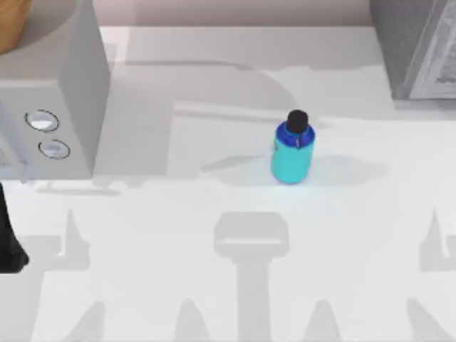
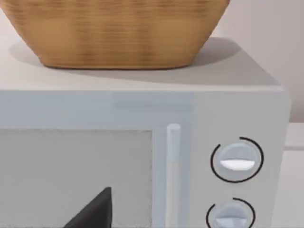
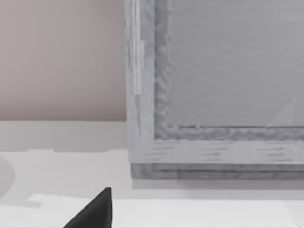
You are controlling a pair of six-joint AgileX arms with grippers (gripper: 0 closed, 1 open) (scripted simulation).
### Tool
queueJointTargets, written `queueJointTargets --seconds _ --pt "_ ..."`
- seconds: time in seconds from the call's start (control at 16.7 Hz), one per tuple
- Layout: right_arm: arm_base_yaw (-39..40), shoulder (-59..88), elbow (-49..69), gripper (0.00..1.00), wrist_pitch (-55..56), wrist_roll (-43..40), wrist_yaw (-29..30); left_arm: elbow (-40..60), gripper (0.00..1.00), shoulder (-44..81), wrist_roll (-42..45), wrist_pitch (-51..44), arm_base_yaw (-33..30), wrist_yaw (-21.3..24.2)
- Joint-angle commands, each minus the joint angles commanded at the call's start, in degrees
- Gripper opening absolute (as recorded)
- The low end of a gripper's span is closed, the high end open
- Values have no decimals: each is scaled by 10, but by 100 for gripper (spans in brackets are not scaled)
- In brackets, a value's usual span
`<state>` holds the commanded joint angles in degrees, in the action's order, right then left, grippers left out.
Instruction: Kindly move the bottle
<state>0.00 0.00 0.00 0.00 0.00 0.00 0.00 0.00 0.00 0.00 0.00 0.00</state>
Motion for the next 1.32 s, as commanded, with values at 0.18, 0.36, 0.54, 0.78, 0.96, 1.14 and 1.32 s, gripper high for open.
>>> queueJointTargets --seconds 0.18,0.36,0.54,0.78,0.96,1.14,1.32 --pt "1 5 1 100 5 0 -2 0 100 0 0 0 0 0" --pt "9 54 13 100 47 0 -14 0 100 0 0 0 0 0" --pt "21 148 33 100 124 -1 -35 0 100 0 0 0 0 0" --pt "39 328 68 100 265 -3 -71 0 100 0 0 0 0 0" --pt "55 491 97 100 389 -6 -103 0 100 0 0 0 0 0" --pt "73 665 127 100 519 -10 -138 0 100 0 0 0 0 0" --pt "92 838 156 100 647 -13 -174 0 100 0 0 0 0 0"
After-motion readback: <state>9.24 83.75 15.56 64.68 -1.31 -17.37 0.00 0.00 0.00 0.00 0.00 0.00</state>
